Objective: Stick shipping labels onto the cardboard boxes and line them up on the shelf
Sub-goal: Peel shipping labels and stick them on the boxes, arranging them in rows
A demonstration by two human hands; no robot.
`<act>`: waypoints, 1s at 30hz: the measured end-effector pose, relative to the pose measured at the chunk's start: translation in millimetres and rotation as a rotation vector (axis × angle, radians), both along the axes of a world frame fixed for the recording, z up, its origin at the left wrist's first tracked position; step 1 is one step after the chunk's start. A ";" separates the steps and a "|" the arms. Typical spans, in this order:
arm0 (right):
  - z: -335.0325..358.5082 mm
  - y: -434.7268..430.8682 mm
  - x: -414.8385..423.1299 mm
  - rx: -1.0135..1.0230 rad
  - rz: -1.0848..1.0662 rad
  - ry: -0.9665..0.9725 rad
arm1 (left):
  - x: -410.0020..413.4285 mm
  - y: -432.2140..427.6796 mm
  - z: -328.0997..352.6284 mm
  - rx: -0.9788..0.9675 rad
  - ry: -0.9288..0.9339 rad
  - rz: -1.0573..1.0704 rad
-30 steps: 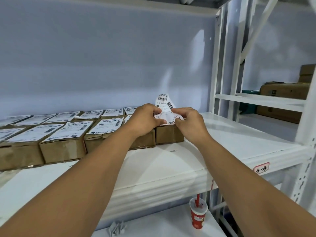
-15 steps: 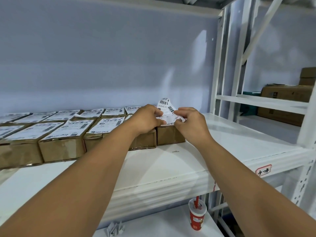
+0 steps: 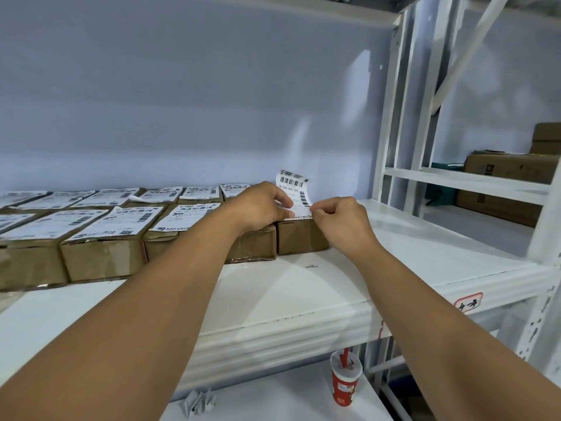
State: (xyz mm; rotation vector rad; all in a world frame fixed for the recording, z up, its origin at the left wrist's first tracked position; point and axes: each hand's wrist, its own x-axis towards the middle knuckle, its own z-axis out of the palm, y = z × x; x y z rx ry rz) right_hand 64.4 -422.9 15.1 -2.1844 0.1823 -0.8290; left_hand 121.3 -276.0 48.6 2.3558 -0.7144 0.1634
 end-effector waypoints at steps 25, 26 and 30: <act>0.4 -9.5 13.1 0.298 0.168 0.055 | -11.0 2.9 -6.3 0.298 -0.162 0.024; 2.7 -10.4 15.5 0.348 0.230 0.072 | -10.4 2.8 -8.0 0.317 -0.161 0.021; 17.2 -18.3 26.0 0.307 0.399 0.203 | -4.0 1.5 -10.9 0.373 -0.174 -0.002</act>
